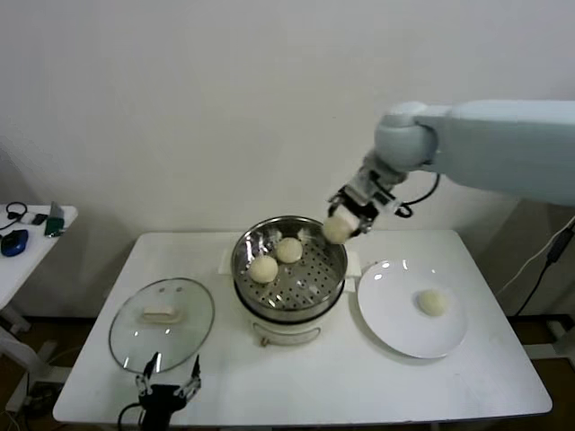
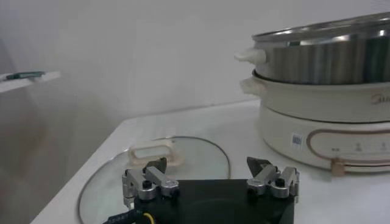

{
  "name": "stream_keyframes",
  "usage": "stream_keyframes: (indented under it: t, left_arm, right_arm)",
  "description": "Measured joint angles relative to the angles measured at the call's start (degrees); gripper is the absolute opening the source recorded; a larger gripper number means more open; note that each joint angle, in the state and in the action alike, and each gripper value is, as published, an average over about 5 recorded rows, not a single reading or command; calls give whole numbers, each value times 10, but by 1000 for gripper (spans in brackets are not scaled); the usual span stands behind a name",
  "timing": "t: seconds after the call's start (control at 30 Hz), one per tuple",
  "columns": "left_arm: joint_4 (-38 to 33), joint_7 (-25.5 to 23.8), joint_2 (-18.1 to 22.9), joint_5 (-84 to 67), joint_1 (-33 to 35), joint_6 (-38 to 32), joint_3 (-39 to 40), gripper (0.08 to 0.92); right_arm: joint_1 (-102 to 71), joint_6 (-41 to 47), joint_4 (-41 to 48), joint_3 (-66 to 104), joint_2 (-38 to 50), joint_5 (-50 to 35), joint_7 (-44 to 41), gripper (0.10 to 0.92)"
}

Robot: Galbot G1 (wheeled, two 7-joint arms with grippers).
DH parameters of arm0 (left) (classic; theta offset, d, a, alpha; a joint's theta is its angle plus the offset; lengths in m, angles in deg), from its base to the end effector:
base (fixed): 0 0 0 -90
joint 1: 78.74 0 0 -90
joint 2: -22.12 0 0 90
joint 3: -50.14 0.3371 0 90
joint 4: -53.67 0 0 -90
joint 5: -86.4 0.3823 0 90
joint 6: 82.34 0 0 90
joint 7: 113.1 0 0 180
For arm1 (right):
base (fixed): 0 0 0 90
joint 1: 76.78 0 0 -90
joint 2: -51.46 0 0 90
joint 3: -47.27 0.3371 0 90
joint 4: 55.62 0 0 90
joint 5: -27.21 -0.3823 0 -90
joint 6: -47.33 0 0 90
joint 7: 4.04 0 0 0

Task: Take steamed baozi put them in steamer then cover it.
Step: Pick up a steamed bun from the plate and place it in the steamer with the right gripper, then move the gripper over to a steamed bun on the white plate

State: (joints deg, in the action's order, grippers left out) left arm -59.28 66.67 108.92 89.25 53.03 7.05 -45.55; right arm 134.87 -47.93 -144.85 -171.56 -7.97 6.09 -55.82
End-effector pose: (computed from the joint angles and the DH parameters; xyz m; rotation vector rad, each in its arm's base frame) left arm 0.1375 0.0453 -0.3719 0.0589 -2.8168 -0.2129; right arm 0.5055 0.0823 0.0301 1.7233 -0.9341 2.1290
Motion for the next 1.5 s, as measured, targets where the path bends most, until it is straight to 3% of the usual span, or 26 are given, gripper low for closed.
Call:
stream_keyframes:
  t: [0.37,0.9,1.2,1.5]
  left_arm:
    - [-1,1,0,-4,-2,1,-7,823]
    - [0,3,1,-8,-3,1,-12,823]
    - [-5,2,1,-8,0,2,-12,823]
    - [-9,0,0,-6,3,3,-10,823]
  right_arm:
    - [-53,-49,-47,3,-99,108,30,630]
    - [-165,-68,16,10,-153,234,65,640]
    - [-172,-82,30,11,-157,232,59,808]
    - [-92,-89,61,-17,-108,136,12,823]
